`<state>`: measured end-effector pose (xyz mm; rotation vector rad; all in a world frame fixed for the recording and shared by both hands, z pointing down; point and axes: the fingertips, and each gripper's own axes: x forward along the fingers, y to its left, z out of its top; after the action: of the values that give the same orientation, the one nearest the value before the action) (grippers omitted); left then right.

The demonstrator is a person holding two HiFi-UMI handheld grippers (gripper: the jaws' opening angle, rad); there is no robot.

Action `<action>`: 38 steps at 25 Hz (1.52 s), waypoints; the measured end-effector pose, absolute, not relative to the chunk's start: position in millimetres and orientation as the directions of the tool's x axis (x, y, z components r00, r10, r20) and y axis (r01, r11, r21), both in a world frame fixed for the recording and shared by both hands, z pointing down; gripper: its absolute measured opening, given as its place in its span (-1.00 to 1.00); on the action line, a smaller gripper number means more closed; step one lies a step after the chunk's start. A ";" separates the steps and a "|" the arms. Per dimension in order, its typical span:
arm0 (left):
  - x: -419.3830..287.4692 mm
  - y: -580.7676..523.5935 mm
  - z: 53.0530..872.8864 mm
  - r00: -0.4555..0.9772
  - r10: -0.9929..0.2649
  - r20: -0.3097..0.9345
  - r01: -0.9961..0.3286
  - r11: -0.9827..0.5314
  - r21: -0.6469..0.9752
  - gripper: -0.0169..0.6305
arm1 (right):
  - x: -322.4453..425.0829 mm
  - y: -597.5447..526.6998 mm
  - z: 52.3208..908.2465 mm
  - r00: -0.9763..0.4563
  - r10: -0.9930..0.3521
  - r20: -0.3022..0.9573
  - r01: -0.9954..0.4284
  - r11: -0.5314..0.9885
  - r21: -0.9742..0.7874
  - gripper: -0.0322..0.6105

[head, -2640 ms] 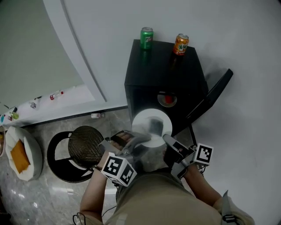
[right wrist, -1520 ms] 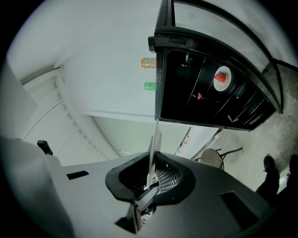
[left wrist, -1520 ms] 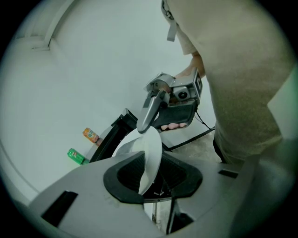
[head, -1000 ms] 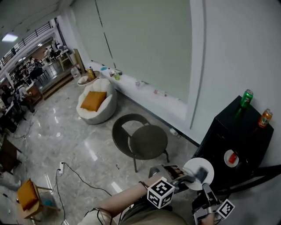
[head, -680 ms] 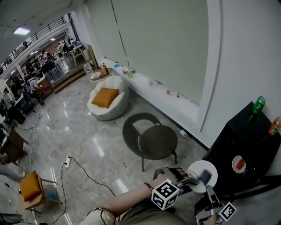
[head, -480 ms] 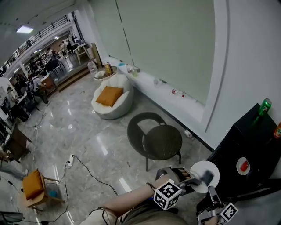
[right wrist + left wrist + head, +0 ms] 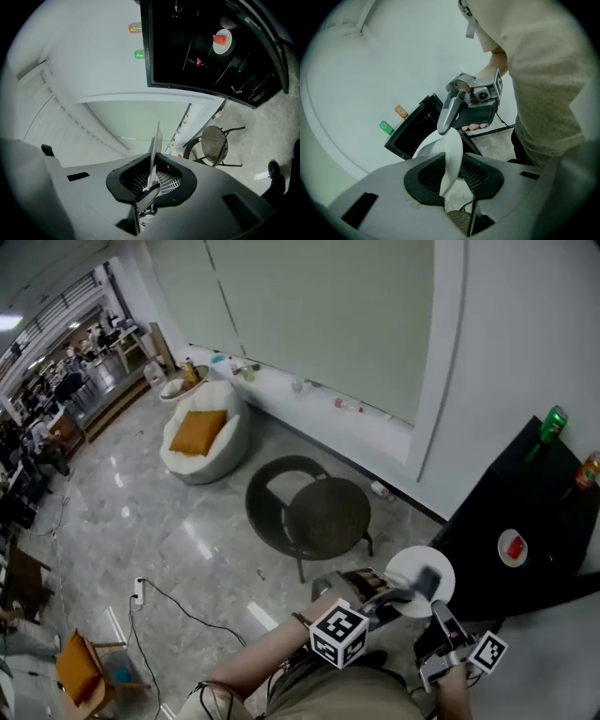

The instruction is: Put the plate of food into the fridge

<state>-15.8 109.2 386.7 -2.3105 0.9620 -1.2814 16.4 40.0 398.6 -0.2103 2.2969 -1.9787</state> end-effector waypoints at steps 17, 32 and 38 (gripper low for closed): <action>-37.9 135.8 380.4 0.511 -0.614 0.602 -0.306 -0.784 -0.540 -0.65 | -0.7 83.4 384.7 -0.929 -0.350 0.118 -0.139 0.034 -0.990 -0.77; -51.8 149.2 395.9 0.574 -0.568 0.590 -0.262 -0.810 -0.524 -0.64 | -10.0 100.8 397.4 -0.883 -0.443 0.156 -0.176 0.004 -0.984 -0.78; -58.9 157.6 406.3 0.592 -0.548 0.591 -0.243 -0.820 -0.517 -0.64 | -15.7 110.8 408.0 -0.864 -0.472 0.176 -0.190 -0.019 -0.982 -0.78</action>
<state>-58.9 157.6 406.3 -2.4395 0.6371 -1.0943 -15.7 110.8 408.0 -0.7042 2.0415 -1.9823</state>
